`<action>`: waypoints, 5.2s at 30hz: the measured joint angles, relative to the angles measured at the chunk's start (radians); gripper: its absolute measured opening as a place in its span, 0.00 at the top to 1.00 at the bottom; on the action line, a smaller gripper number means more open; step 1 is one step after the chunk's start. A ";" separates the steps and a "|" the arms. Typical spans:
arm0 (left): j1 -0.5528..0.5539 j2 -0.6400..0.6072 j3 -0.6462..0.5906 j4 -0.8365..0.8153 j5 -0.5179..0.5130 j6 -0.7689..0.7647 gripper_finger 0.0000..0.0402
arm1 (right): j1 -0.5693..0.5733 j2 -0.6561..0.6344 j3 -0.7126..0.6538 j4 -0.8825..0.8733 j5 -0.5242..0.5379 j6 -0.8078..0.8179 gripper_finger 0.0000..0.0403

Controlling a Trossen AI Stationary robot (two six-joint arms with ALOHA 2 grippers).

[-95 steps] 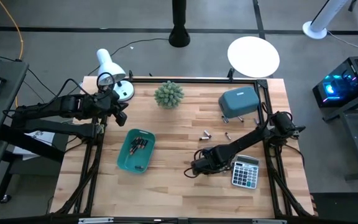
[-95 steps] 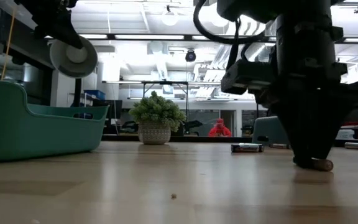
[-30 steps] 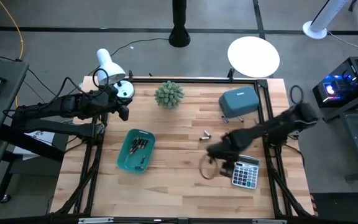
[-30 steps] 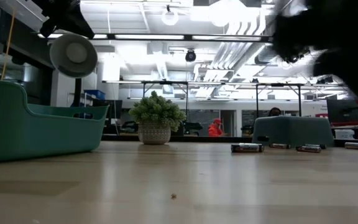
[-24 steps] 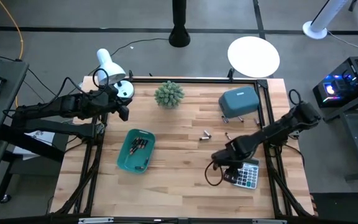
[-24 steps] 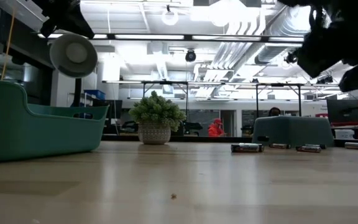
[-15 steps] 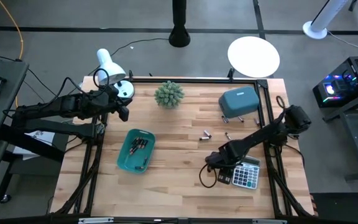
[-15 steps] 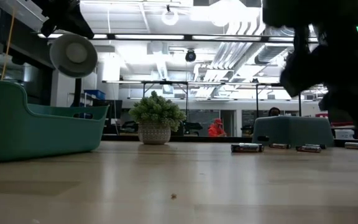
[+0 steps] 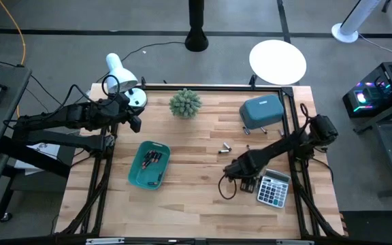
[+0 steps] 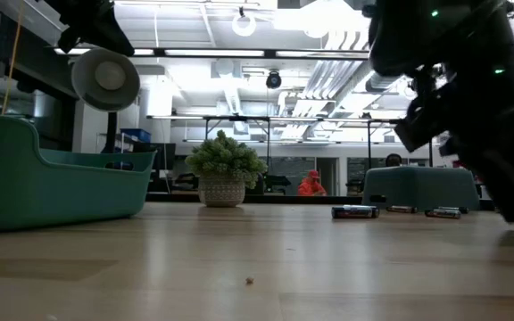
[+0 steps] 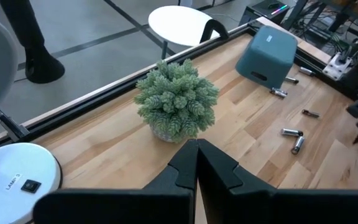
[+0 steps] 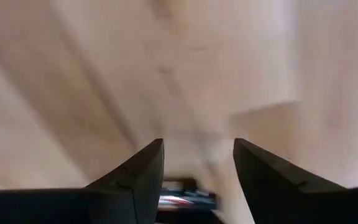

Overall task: Sort batteries
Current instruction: Put the black battery into the green bin, then prepare the blue bin for the white batteries

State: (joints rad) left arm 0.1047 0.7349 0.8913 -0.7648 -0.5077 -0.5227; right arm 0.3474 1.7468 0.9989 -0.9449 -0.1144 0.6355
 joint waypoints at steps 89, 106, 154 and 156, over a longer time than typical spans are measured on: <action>0.000 0.000 0.000 0.006 -0.028 0.090 1.00 | 0.076 -0.054 -0.106 -0.007 -0.074 1.220 0.54; 0.000 0.003 0.000 0.009 -0.035 0.089 1.00 | 0.050 -0.057 -0.176 0.141 -0.076 1.199 0.94; 0.000 -0.034 0.001 0.187 0.002 0.165 1.00 | -0.351 0.569 1.072 0.661 -0.168 0.015 0.67; 0.000 -0.034 0.001 0.187 0.002 0.196 1.00 | -0.357 0.556 1.101 0.580 -0.182 -0.013 0.61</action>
State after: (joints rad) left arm 0.1050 0.7010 0.8925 -0.5778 -0.5052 -0.3272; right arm -0.0101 2.3032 2.0998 -0.3648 -0.2968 0.6223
